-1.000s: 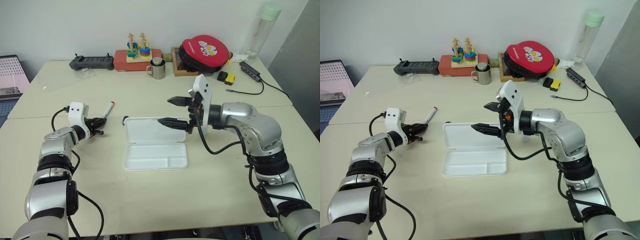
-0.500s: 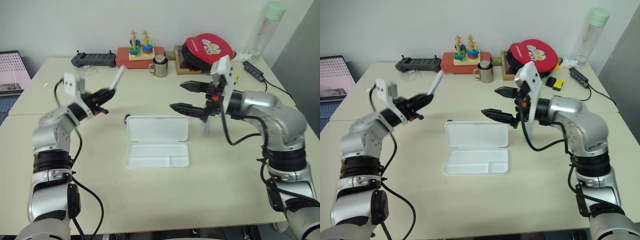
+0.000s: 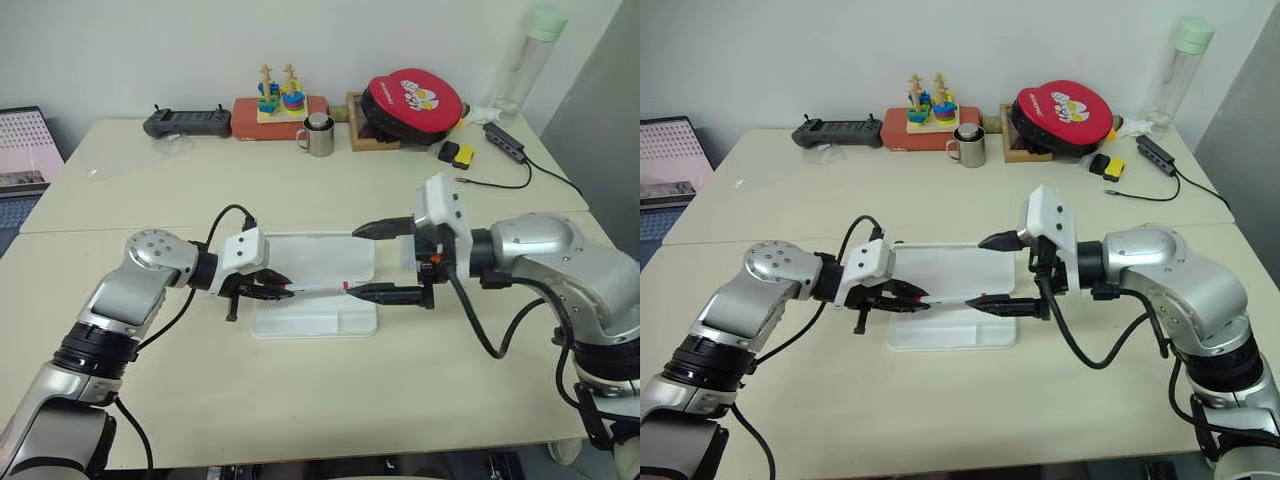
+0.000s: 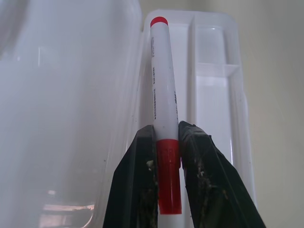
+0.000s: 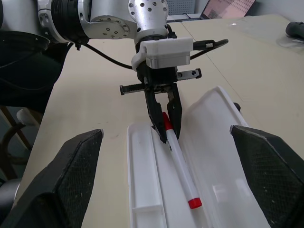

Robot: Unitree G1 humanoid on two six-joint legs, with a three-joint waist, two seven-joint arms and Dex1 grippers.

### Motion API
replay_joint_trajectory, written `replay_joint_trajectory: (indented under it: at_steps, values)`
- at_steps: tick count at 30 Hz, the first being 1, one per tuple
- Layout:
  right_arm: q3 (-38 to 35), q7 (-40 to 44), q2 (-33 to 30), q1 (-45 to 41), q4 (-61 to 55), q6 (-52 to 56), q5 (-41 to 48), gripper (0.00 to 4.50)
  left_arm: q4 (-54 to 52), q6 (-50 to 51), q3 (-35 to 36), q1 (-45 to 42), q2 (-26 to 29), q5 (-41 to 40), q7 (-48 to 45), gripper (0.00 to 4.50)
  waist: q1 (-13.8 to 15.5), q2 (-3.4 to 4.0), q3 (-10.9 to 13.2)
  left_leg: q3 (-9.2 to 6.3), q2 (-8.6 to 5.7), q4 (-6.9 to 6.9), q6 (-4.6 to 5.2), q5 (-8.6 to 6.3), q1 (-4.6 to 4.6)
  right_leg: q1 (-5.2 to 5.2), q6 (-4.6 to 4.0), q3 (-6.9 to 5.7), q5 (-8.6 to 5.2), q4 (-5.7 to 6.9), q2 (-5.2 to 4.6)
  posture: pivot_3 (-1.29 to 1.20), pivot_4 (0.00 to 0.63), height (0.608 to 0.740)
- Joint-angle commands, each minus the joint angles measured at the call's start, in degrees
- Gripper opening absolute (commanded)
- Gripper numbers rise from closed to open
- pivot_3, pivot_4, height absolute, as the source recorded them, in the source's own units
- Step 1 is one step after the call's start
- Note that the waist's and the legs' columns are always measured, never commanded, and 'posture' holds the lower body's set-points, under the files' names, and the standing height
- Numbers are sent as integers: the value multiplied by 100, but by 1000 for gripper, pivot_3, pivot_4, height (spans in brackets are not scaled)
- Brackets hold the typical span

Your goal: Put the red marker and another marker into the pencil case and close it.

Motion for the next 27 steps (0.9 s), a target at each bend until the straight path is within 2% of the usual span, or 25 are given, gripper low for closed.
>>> replay_joint_trajectory:
  at_steps: [1,5,6,8,13,18,22,23,27]
  values:
    - [76,-95,-107,69,-232,-67,-119,4500,-44,-227,-16,60,-53,134,-21,408,9,0,0,0,-1,0,0,0,0,0,0,-1,0,-1,-1,0,150,740]
    - [149,-142,-98,127,-185,-85,-201,4500,44,-360,-20,123,-147,204,-23,408,11,0,0,0,-1,0,0,0,0,2,1,-1,0,-1,-1,0,150,740]
    - [172,-154,-103,144,-158,-98,-236,4500,121,-420,-29,101,-194,254,13,1112,11,0,0,0,-1,1,0,0,0,2,1,-1,0,-1,-1,0,150,740]
    - [189,-181,-97,169,-122,-104,-275,4500,222,-492,-18,46,-290,281,40,1378,12,0,0,-1,-1,1,0,0,0,2,1,-1,0,0,-1,0,150,740]
    - [136,-335,-39,238,-38,-49,-321,4500,401,-547,8,-93,-473,357,93,2388,13,-1,0,0,-1,2,0,0,0,2,1,-2,0,0,-1,0,150,740]
    - [-229,-1604,105,373,740,364,-995,4500,418,-437,399,-361,-918,83,555,3491,30,-4,-2,-1,-4,8,0,0,0,6,5,-2,3,0,-2,0,150,740]
    - [-351,-2759,434,521,1210,858,-1571,4500,-61,112,697,-449,-1412,-388,1028,4315,15,-3,-2,4,-3,7,0,0,-1,0,5,4,3,5,-2,0,150,740]
    - [-361,-3095,599,571,1322,962,-1744,4500,-204,256,758,-471,-1601,-479,1252,4445,13,-3,-2,4,-2,7,0,0,0,0,5,6,3,6,-2,0,150,740]
    - [-625,-3941,1440,566,1499,1104,-2004,4500,-561,701,976,-558,-2227,-664,2085,4445,3,-5,-3,10,-2,11,0,0,-1,0,5,18,4,11,-3,0,150,740]
